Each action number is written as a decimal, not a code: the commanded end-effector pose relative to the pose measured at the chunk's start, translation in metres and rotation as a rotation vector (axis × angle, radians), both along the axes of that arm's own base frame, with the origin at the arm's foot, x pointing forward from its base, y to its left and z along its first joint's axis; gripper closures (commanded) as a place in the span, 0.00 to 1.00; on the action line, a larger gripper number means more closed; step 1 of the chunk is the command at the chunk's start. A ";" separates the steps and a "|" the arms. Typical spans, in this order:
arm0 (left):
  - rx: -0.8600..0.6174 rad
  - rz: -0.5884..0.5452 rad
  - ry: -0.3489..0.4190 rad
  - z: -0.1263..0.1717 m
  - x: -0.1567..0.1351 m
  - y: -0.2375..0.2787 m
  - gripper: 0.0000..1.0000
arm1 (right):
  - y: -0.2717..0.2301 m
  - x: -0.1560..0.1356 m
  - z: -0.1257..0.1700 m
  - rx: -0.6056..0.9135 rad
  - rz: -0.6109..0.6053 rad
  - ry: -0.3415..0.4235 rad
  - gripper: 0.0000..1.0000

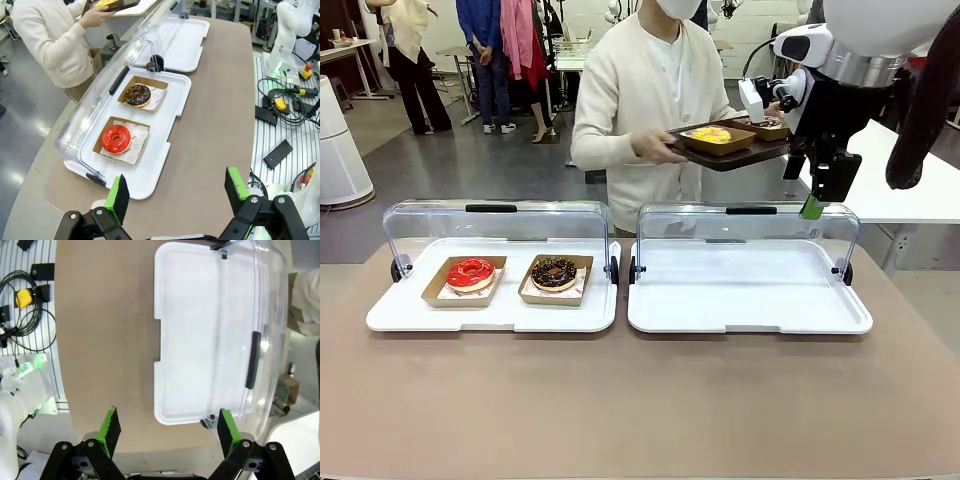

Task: Provide the desired donut to the person.
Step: Place the picked Paper togo box onto the Handle tray extended by the person.

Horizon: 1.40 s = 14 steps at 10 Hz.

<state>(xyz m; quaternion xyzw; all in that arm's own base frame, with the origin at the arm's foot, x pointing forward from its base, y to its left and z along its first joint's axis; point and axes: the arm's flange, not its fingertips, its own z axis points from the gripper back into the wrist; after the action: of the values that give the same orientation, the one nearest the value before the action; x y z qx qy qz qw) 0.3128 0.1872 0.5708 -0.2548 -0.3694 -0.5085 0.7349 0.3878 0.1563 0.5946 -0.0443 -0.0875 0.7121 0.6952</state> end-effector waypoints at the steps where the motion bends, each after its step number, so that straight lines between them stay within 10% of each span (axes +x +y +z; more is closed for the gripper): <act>1: -0.007 -0.003 -0.013 0.000 0.000 -0.001 0.00 | -0.001 -0.001 0.000 -0.002 -0.001 0.003 0.00; 11: -0.007 -0.003 -0.013 0.000 0.000 -0.001 0.00 | 0.000 0.000 0.000 0.000 0.000 0.000 0.00; 14: -0.007 -0.003 -0.013 0.000 0.000 -0.001 0.00 | -0.127 0.026 0.006 0.077 -0.038 0.157 0.00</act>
<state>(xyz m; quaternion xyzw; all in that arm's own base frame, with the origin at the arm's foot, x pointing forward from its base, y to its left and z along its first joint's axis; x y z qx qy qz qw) 0.3127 0.1875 0.5707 -0.2548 -0.3696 -0.5082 0.7350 0.3999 0.0714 0.5929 0.0037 -0.0597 0.6984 0.7132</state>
